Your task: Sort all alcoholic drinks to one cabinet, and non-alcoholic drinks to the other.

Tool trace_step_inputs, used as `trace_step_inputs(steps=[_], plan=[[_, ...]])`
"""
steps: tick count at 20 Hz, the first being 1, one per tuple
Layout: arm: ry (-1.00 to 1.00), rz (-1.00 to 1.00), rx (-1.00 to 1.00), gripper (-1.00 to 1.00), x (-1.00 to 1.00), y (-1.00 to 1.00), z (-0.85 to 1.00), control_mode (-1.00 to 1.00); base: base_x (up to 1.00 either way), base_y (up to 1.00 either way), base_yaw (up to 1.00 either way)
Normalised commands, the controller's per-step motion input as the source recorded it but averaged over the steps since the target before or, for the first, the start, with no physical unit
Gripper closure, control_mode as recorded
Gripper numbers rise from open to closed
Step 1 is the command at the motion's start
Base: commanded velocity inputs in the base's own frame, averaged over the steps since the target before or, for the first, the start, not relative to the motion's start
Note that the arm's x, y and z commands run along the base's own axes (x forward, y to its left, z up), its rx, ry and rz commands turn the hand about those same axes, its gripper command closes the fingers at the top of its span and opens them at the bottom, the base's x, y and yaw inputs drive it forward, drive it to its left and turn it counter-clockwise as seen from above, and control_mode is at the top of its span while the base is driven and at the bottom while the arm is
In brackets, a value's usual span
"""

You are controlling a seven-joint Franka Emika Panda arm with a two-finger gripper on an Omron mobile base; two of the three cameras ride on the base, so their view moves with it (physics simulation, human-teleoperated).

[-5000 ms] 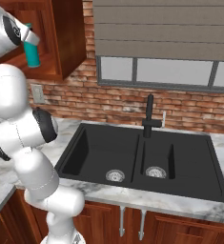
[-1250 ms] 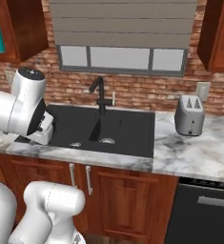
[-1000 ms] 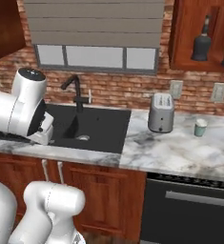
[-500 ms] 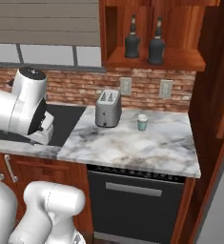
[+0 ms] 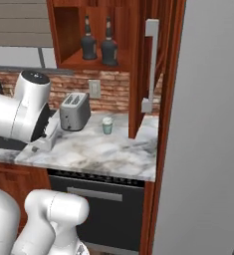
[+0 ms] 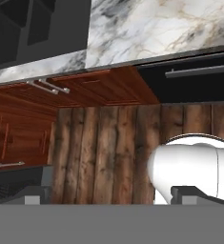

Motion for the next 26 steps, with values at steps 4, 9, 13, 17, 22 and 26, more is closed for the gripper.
trace_step_inputs(steps=[4,9,13,17,22,26], plan=[[0.0,0.0,0.0,-1.0,0.0,0.0,0.0,1.0,0.61,-0.03,-0.06],[0.0,0.0,0.0,-1.0,0.0,0.0,0.0,1.0,0.57,0.0,-0.03],[0.0,0.0,0.0,-1.0,0.0,0.0,0.0,1.0,0.35,0.0,0.0],[0.0,0.0,0.0,-1.0,0.0,0.0,0.0,1.0,0.33,0.0,0.0],[0.0,0.0,-0.01,-1.0,0.04,-0.01,-0.14,-1.0,0.07,-0.01,0.0],[-0.02,0.0,-0.17,-1.0,0.27,-0.09,-0.56,-1.0,0.0,0.0,0.0]])
